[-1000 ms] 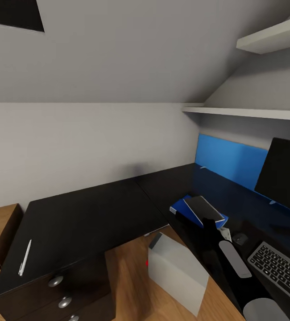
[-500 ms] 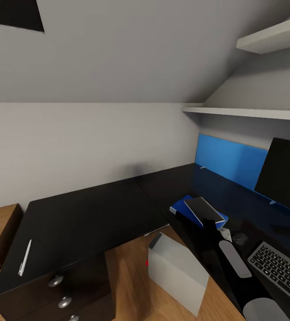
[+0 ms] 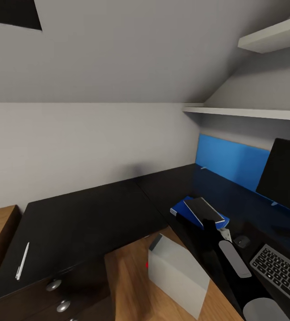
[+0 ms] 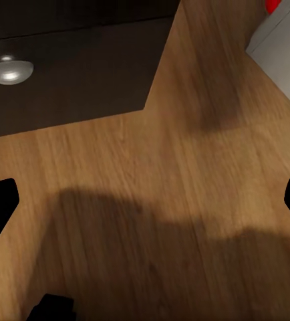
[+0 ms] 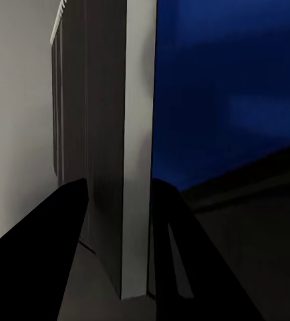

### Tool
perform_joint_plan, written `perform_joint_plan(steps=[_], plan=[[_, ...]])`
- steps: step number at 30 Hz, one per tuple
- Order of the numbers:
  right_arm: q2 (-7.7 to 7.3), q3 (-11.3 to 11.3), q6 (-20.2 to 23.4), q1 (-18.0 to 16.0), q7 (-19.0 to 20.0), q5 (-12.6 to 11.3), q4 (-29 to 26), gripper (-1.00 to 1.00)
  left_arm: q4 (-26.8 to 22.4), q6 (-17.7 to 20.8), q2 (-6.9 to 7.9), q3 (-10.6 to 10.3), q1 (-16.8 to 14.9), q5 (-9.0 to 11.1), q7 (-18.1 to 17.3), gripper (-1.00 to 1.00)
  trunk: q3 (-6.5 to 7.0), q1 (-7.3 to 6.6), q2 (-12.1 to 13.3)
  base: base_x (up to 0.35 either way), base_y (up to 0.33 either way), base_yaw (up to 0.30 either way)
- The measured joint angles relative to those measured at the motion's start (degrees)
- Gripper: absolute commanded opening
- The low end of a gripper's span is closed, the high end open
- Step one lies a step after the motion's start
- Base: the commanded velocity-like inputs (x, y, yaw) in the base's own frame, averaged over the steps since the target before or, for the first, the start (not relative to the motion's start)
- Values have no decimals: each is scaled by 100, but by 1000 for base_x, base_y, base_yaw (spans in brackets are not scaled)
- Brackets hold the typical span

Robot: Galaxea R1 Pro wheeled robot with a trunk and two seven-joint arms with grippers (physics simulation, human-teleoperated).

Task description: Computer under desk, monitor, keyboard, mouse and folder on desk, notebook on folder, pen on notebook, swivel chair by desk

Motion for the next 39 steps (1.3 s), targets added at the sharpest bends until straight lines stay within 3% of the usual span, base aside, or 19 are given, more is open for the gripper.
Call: perform_joint_plan(steps=[12, 13, 39], plan=[[-2, 2, 0, 0, 0, 2, 0, -100, 0, 0, 0, 0, 0, 0, -4, 100, 0, 0, 0, 3, 0, 0], [-2, 0, 0, 0, 0, 2, 0, 100, 0, 0, 0, 0, 0, 0, -3, 100, 0, 0, 0, 0, 0, 0], [2, 6, 0, 0, 7, 3, 0, 100, 0, 1, 0, 0, -1, 0, -4, 100, 0, 3, 0, -34, 0, 0]])
